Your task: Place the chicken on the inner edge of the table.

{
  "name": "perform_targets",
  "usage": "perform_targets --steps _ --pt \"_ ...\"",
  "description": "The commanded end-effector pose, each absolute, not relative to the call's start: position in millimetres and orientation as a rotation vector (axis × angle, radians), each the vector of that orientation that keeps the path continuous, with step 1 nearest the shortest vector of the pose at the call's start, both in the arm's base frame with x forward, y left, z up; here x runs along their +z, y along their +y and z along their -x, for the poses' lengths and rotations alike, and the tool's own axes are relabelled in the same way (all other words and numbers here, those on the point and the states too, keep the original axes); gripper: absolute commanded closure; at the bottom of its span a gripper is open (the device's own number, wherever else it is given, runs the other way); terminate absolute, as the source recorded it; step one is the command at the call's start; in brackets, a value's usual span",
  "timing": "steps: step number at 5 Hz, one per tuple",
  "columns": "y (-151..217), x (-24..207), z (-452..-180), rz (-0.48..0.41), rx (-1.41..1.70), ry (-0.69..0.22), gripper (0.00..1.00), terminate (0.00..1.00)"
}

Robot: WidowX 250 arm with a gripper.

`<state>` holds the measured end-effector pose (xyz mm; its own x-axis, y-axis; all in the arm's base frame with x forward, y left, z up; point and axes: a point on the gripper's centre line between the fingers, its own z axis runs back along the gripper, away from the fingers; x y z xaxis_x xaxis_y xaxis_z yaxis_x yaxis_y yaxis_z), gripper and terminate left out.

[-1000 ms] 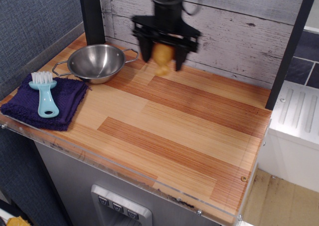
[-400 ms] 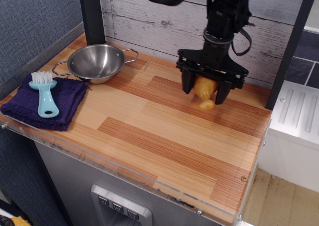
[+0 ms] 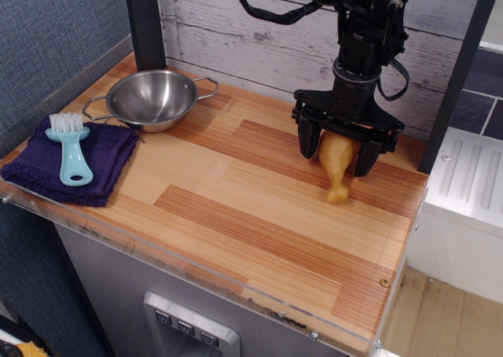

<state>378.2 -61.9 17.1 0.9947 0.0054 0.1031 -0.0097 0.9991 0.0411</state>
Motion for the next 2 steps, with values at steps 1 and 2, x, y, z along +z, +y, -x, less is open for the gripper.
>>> perform_targets --steps 1,2 --pt "-33 81 -370 0.009 -0.028 -0.210 0.00 0.00" --pt "1 116 -360 0.078 -0.004 -0.255 0.00 0.00"
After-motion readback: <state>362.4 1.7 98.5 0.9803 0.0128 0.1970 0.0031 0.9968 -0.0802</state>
